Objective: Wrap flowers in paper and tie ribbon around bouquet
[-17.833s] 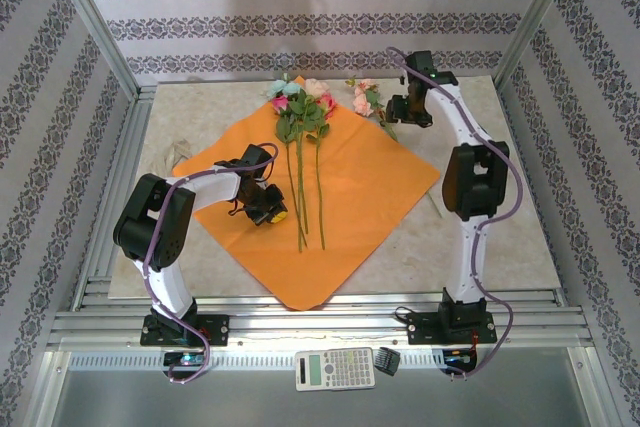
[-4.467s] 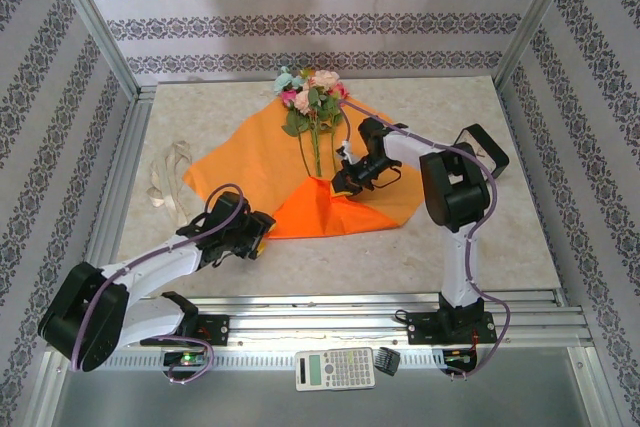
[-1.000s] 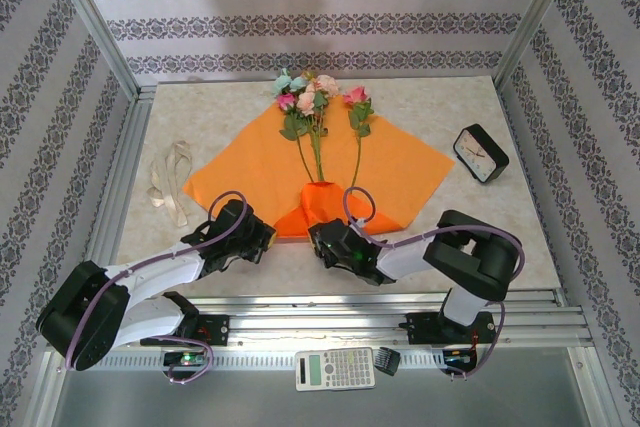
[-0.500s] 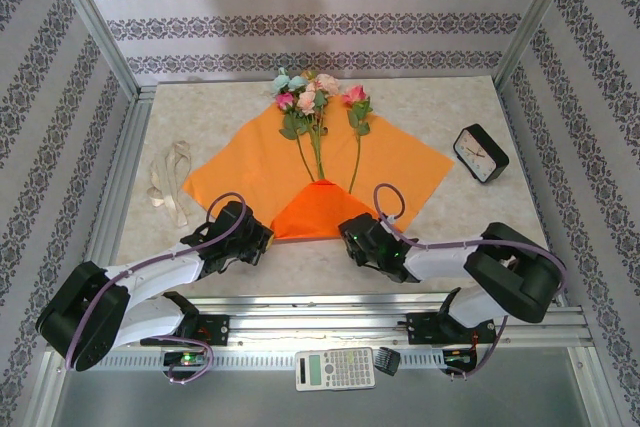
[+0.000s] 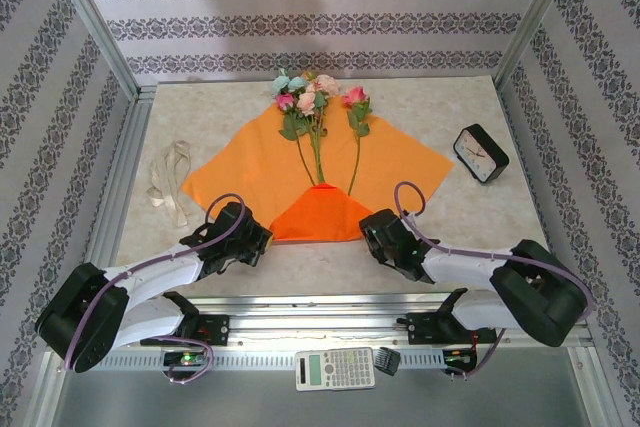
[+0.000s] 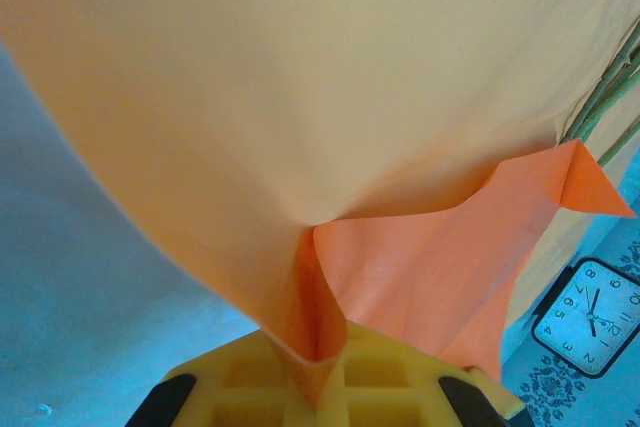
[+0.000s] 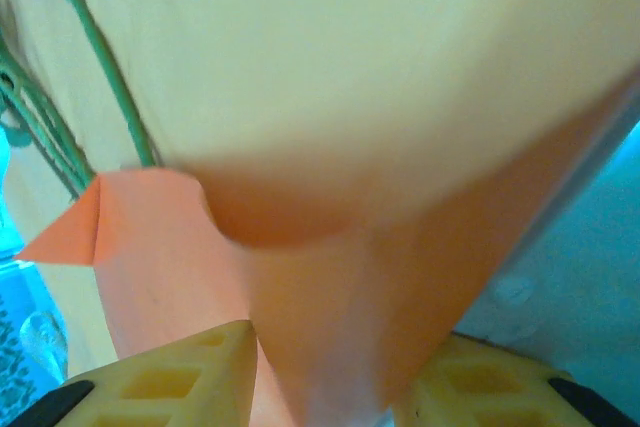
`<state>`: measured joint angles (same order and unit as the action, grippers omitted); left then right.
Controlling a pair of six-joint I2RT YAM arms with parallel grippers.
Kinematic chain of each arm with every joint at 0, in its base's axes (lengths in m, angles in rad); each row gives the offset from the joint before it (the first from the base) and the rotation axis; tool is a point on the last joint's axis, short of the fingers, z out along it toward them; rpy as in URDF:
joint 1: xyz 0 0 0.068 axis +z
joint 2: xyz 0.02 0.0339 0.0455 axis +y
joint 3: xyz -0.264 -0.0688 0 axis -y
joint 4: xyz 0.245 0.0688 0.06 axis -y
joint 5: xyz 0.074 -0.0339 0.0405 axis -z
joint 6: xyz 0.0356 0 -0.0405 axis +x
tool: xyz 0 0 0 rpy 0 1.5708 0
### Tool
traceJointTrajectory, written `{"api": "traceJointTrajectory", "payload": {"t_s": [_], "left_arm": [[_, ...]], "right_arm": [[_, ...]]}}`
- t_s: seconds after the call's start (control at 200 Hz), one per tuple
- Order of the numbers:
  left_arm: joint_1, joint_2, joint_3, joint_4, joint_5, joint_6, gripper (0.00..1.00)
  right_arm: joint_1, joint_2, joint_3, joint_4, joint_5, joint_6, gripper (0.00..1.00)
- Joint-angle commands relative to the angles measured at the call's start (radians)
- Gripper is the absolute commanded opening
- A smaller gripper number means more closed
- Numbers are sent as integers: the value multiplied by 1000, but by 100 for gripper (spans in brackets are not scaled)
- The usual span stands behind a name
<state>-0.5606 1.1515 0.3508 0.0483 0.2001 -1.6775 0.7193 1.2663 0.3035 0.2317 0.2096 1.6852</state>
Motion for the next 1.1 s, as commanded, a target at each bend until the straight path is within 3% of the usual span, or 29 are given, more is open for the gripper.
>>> {"api": "traceJointTrajectory", "payload": {"t_s": [0.0, 0.065, 0.145, 0.24, 0.41, 0.515, 0.629, 0.794, 0.889, 1.009, 1.099], "left_arm": [[11, -20, -18, -43, -26, -4, 0], [11, -19, -17, -42, -27, -5, 0], [11, -16, -16, -39, -26, 0, 0], [13, -19, -17, -48, -24, 12, 0], [30, -37, -33, -69, -26, 54, 29], [52, -49, -49, -70, -34, 78, 35], [76, -32, -49, -61, -26, 114, 34], [88, -38, -42, -80, -32, 144, 17], [88, -57, -33, -120, -38, 166, 0], [90, -88, -42, -154, -52, 170, 0], [99, -101, -56, -154, -53, 172, 20]], "right_arm": [[-54, -30, -39, -102, 25, -73, 30], [-83, -33, -40, -103, 5, -96, 13], [-96, -46, -38, -121, 6, -114, 1], [-103, -59, -32, -140, 7, -119, 2], [-106, -51, -19, -154, -14, -117, 1], [-106, -44, -14, -158, -24, -111, 0], [-106, -39, -8, -161, -30, -107, 0], [-107, -36, -2, -169, -32, -106, 0], [-107, -34, -2, -174, -34, -100, 0], [-108, -36, -3, -182, -36, -91, 0], [-109, -38, -3, -191, -37, -88, 0]]}}
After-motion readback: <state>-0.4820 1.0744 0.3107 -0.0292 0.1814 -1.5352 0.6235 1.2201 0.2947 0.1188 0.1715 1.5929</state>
